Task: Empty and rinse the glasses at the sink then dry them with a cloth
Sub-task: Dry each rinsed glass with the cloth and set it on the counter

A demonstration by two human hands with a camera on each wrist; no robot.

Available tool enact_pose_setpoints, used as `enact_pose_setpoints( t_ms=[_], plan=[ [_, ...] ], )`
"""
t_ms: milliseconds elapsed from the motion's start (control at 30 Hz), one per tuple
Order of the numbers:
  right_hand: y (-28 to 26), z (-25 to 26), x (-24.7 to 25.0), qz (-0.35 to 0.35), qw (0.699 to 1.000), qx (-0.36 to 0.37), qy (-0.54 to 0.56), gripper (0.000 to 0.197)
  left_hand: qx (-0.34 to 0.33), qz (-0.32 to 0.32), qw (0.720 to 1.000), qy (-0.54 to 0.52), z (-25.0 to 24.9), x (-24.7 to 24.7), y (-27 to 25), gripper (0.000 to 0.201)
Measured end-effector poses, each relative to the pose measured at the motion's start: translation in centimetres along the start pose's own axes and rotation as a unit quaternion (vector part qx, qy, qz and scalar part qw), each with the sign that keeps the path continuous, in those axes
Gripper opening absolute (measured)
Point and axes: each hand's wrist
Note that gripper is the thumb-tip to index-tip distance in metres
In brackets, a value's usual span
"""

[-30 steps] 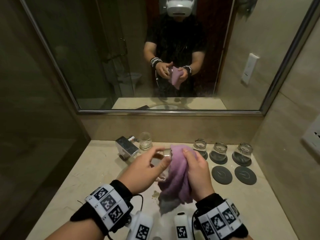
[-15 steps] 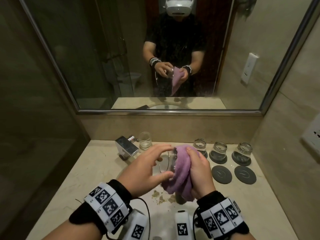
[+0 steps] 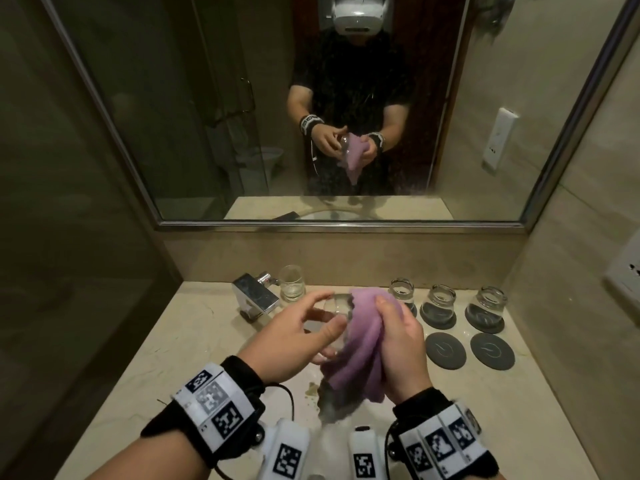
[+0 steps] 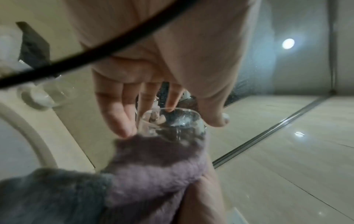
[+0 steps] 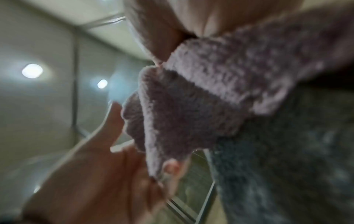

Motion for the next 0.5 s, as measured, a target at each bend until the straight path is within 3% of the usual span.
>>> enact_pose_setpoints(
  t_ms=[67,200,267,333,400,500],
  plan=[
    [-0.33,-0.05,-0.08,-0.002,0.999,0.036,-0.027,0.027,-0.018,0.002,1.000,0.015,0.19,-0.14,-0.20,0.061],
    [-0.04,0.02,0.01,0.033,0.996,-0.071,0.035,0.034,-0.118,0.051,0.976,0.176,0.47,0.15,-0.52,0.070],
    [-0.16,-0.15,-0.02,0.028,0.998,-0.056,0.020,0.035,-0.084,0.041,0.989,0.114,0.44,0.10,-0.43,0.071],
    [-0.34,-0.26,-0.08,0.012,0.999,0.008,-0.034,0.030,-0.035,0.020,0.999,0.030,0.42,0.08,-0.45,0.065],
    [-0.34,-0.50,-0.08,0.026,0.998,0.029,-0.040,0.032,-0.049,0.019,0.998,0.042,0.55,0.14,-0.59,0.063],
    [-0.22,-0.13,-0.09,0.113,0.985,-0.111,0.074,0.042,-0.153,0.033,0.973,0.172,0.29,0.15,-0.86,0.064]
  ],
)
Point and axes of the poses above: each hand's wrist, its own y-axis towards the middle knuckle, its own x-axis out of the back of the hand, z = x × y, and after that the axes turned 6 degrees about -x, right-handed
